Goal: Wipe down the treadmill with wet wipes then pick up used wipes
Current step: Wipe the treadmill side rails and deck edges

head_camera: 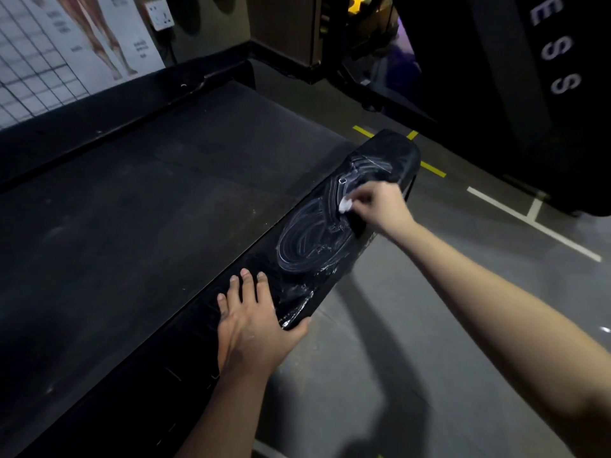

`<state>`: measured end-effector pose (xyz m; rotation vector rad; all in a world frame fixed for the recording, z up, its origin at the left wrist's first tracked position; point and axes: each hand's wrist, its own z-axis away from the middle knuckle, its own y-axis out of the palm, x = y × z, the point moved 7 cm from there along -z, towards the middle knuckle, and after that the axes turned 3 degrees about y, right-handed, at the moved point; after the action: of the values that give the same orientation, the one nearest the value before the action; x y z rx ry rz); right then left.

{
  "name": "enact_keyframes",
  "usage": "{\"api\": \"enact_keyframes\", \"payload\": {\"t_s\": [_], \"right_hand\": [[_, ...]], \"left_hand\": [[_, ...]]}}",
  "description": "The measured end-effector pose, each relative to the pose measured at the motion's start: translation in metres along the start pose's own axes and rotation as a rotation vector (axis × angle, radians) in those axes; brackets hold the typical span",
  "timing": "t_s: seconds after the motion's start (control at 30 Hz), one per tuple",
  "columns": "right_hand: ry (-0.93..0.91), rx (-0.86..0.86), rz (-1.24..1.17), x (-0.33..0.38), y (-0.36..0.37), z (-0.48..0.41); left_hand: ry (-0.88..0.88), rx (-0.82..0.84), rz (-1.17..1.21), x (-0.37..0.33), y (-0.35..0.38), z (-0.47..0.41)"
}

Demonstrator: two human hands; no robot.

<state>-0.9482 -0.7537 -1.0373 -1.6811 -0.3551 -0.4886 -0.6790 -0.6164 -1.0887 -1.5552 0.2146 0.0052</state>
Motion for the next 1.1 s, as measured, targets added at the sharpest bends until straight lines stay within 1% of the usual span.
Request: {"api": "enact_keyframes", "payload": {"t_s": [0.07,0.13,0.17,0.2,0.3,0.37,0.43,0.47,0.5,0.53,0.57,0.6,0.63,0.67,0.73,0.77,0.87,0.93,0.97,1.0,1.03,1.1], "right_hand": [[0.115,-0.157,0.002,-0.027,-0.017,-0.023],[0.212,-0.196,-0.001,-0.046,-0.02,-0.032],[0.224,-0.187,-0.001,-0.048,-0.016,-0.031],[0.208,-0.16,-0.001,-0.045,-0.01,-0.028],[0.025,-0.053,-0.007,-0.007,0.011,0.008],[-0.062,0.076,-0.046,0.018,0.023,0.038],[-0.133,0.226,-0.061,0.034,0.03,0.046],[-0.14,0.234,-0.065,0.037,0.027,0.039],[-0.112,0.165,-0.078,0.032,0.02,0.024],[-0.052,0.055,-0.093,0.021,0.009,0.006],[0.017,-0.053,-0.061,0.007,-0.001,-0.011],[0.097,-0.112,-0.008,-0.009,-0.006,-0.025],[0.151,-0.116,0.057,-0.022,-0.005,-0.032],[0.152,-0.092,0.117,-0.027,0.0,-0.034],[0.054,-0.013,0.175,-0.015,0.017,-0.02],[-0.021,0.025,0.16,-0.002,0.025,-0.005],[-0.217,0.147,0.021,0.041,0.037,0.052],[-0.298,0.287,-0.038,0.056,0.044,0.077],[-0.327,0.339,-0.029,0.059,0.045,0.078],[-0.337,0.346,-0.013,0.056,0.046,0.071],[-0.324,0.315,0.02,0.05,0.044,0.057],[-0.244,0.175,0.1,0.029,0.034,0.02]], "left_hand": [[0.0,-0.004,0.0,-0.001,-0.001,0.001],[-0.007,-0.013,0.004,0.0,-0.002,0.001],[-0.011,-0.012,0.006,0.0,-0.002,0.001],[-0.011,-0.013,0.006,0.0,-0.002,0.001],[-0.009,-0.012,0.002,0.0,-0.002,0.0],[-0.012,-0.013,0.005,0.001,-0.002,0.0],[-0.01,-0.016,0.005,0.0,-0.003,0.0],[-0.011,-0.013,0.002,0.0,-0.003,0.0],[-0.014,-0.011,-0.002,0.0,-0.004,0.001],[-0.018,-0.011,-0.005,0.0,-0.005,0.001],[-0.021,-0.012,-0.004,0.0,-0.005,0.001],[-0.023,-0.009,-0.003,-0.001,-0.005,0.001],[-0.027,-0.007,-0.005,-0.001,-0.005,0.001],[-0.03,-0.006,-0.007,0.0,-0.005,0.001],[-0.029,-0.005,-0.007,-0.001,-0.006,0.001],[-0.027,-0.01,-0.006,0.0,-0.006,0.0],[-0.028,0.001,0.007,0.001,-0.003,-0.001],[-0.019,0.0,0.004,0.001,-0.002,-0.001],[-0.016,-0.001,0.003,0.0,-0.002,-0.001],[-0.015,0.003,0.001,-0.001,-0.003,0.0],[-0.018,0.006,0.0,-0.001,-0.003,0.0],[-0.021,0.005,-0.01,0.0,-0.004,0.0]]}}
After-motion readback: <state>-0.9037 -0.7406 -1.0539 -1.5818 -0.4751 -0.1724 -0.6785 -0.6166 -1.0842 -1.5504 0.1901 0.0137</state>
